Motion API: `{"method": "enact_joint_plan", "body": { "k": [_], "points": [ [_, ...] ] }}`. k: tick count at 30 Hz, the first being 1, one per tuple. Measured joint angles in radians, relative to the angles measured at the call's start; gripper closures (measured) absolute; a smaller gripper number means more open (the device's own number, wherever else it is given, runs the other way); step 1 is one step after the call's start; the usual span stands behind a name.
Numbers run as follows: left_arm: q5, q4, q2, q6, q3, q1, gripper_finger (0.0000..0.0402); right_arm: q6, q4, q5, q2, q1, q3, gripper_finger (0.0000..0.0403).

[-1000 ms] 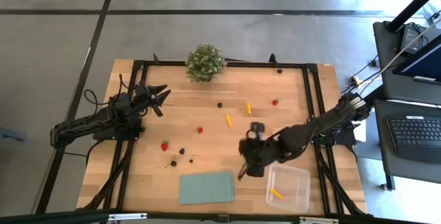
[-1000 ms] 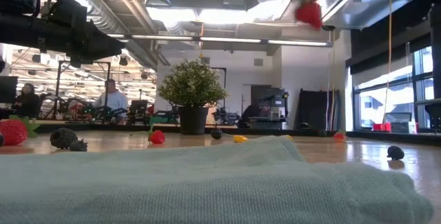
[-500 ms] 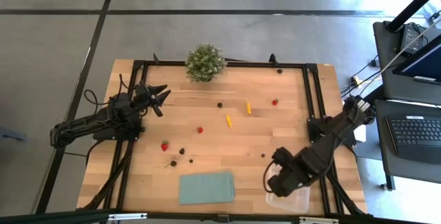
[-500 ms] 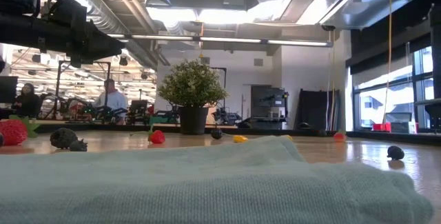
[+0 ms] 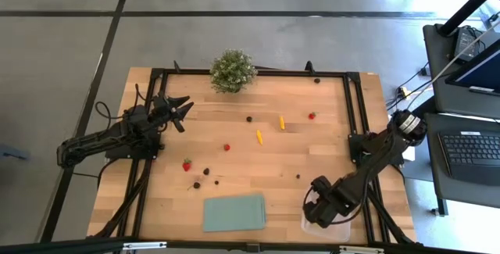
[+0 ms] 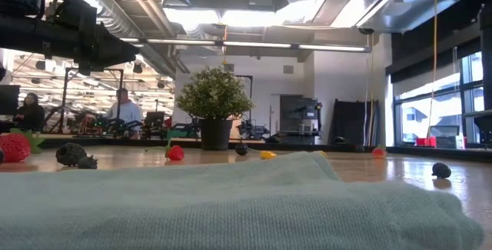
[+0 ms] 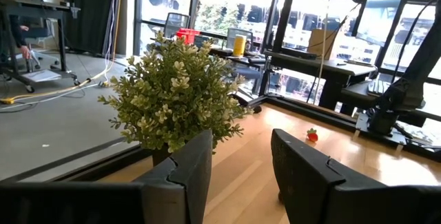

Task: Pick and placing Produce into tupperware
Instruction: Put the red strawberry into the transparent bin

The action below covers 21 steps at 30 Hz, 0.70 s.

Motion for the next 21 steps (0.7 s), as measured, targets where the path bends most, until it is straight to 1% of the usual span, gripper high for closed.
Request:
{"method": "enact_joint_plan", "body": {
  "k": [3,6,14,17,21],
  "points": [
    [0.000,0.000,0.000,0.000,0.000,0.000,0.0259,-0.003,-0.002,-0.003,0.000,0.006,-0.035,0.0401],
    [0.000,0.000,0.000,0.000,0.000,0.000,0.0259,0.000,0.002,-0.007,0.000,0.006,-0.044,0.0390],
    [0.000,0.000,0.000,0.000,0.000,0.000,0.0259,-0.053,0.019,-0.011,0.000,-0.001,-0.016,0.0355],
    [0.000,0.000,0.000,0.000,0.000,0.000,0.0259,-0.053,0.020,-0.010,0.000,-0.003,-0.014,0.0323],
    [0.000,0.000,0.000,0.000,0.000,0.000,0.0259,-0.056,0.020,-0.011,-0.008,-0.002,-0.014,0.0255]
  ]
}}
